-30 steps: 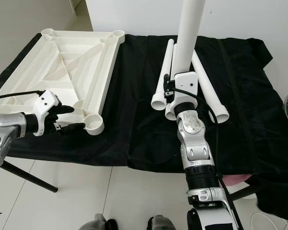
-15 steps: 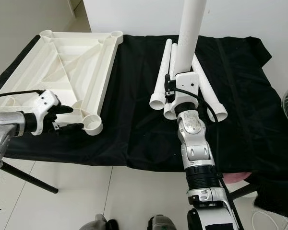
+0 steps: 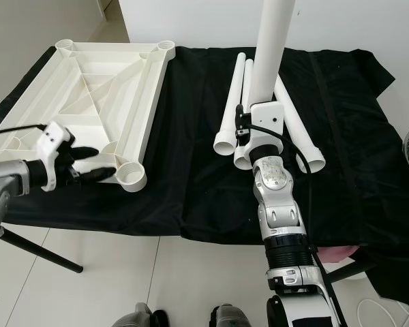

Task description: Building children table

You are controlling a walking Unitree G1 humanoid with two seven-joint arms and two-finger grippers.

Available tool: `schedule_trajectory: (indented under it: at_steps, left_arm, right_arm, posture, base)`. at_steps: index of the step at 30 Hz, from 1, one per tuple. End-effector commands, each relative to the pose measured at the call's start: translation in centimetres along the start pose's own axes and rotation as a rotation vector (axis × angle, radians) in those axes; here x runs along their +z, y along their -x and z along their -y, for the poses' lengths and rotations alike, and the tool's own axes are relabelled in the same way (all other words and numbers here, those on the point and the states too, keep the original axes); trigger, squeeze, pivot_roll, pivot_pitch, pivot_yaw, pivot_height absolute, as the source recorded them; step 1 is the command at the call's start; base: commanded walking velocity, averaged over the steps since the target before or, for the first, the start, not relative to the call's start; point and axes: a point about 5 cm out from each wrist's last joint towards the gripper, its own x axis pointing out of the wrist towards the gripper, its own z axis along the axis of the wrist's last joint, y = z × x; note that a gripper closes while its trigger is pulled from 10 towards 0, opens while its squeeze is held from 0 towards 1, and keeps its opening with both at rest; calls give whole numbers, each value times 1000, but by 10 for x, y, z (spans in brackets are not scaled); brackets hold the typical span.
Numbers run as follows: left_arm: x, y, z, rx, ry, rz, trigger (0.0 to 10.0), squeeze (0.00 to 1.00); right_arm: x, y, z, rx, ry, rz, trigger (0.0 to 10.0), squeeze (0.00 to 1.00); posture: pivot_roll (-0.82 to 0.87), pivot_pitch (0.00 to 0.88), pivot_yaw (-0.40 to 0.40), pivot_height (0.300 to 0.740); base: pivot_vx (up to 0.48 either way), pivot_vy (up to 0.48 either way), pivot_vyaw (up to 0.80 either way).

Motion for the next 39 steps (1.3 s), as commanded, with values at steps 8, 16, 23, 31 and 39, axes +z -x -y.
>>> schedule_trajectory:
  at_steps: [8, 16, 23, 31, 39]
  left_arm:
    - [-18, 2, 13, -223, -62, -168, 10000, 0]
    - [-10, -13, 10, -186, -66, -160, 10000, 0]
    - [1, -26, 17, -248, -116, -115, 0, 0]
    - [16, -37, 27, -321, -164, -60, 0, 0]
    - [56, -66, 56, -409, -281, 89, 0, 0]
  right_arm:
    - [2, -2, -3, 9, -6, 8, 10000, 0]
    - [2, -1, -3, 7, -8, 9, 10000, 0]
    - [3, -2, -3, 7, -4, 11, 10000, 0]
    - [3, -2, -2, 6, -3, 10, 10000, 0]
    - [3, -4, -6, 18, -9, 11, 10000, 0]
  posture:
    - [-96, 94, 85, 740]
    - [-95, 96, 87, 740]
    - [-98, 101, 91, 740]
    - [-92, 104, 91, 740]
    - [-83, 107, 87, 740]
  base:
    - [0, 0, 0]
    - [0, 0, 0]
    - [0, 0, 0]
    - [0, 0, 0]
    - [0, 0, 0]
